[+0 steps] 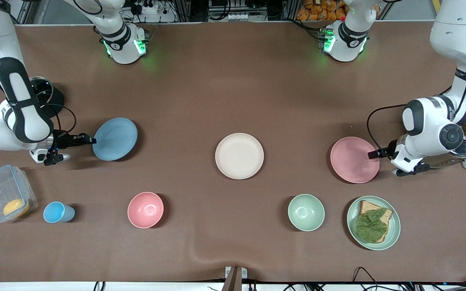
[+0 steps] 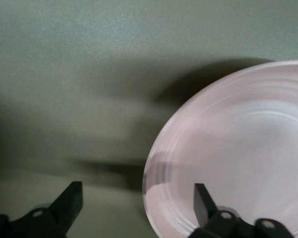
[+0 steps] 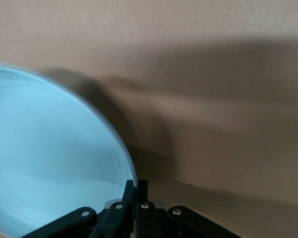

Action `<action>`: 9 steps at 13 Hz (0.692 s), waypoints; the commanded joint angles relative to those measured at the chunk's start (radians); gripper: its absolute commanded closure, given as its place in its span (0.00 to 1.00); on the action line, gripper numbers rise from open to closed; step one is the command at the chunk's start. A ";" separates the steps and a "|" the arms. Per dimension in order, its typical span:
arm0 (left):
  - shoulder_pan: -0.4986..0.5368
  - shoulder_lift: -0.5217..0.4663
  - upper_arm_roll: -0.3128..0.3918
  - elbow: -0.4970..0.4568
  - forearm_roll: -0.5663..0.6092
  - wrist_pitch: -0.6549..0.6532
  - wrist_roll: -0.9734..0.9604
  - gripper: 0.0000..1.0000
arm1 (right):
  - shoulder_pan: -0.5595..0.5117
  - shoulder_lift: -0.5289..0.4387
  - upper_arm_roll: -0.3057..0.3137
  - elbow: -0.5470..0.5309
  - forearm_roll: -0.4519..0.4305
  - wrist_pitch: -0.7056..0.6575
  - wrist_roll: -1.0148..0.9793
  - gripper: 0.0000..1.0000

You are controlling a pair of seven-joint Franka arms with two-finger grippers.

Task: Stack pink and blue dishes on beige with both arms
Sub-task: 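Grasp the blue plate with the right gripper while the left gripper grasps pink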

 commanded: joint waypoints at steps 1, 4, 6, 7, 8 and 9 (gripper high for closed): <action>0.008 0.015 -0.009 0.007 -0.019 0.008 -0.008 0.16 | 0.009 0.008 -0.003 0.033 0.022 -0.039 -0.016 1.00; 0.008 0.018 -0.009 0.009 -0.019 0.008 -0.008 0.62 | 0.010 0.009 -0.003 0.105 0.012 -0.129 -0.002 1.00; 0.002 0.016 -0.009 0.010 -0.020 0.008 -0.008 1.00 | 0.012 0.008 -0.003 0.117 0.012 -0.139 0.001 1.00; -0.004 0.018 -0.009 0.013 -0.020 0.008 -0.009 1.00 | 0.013 0.009 -0.003 0.128 0.011 -0.149 0.011 1.00; -0.004 0.019 -0.009 0.015 -0.020 0.007 -0.009 1.00 | 0.013 0.009 -0.005 0.140 0.000 -0.162 0.018 1.00; -0.005 0.016 -0.011 0.022 -0.022 0.007 -0.011 1.00 | 0.013 0.009 -0.005 0.154 -0.018 -0.168 0.022 1.00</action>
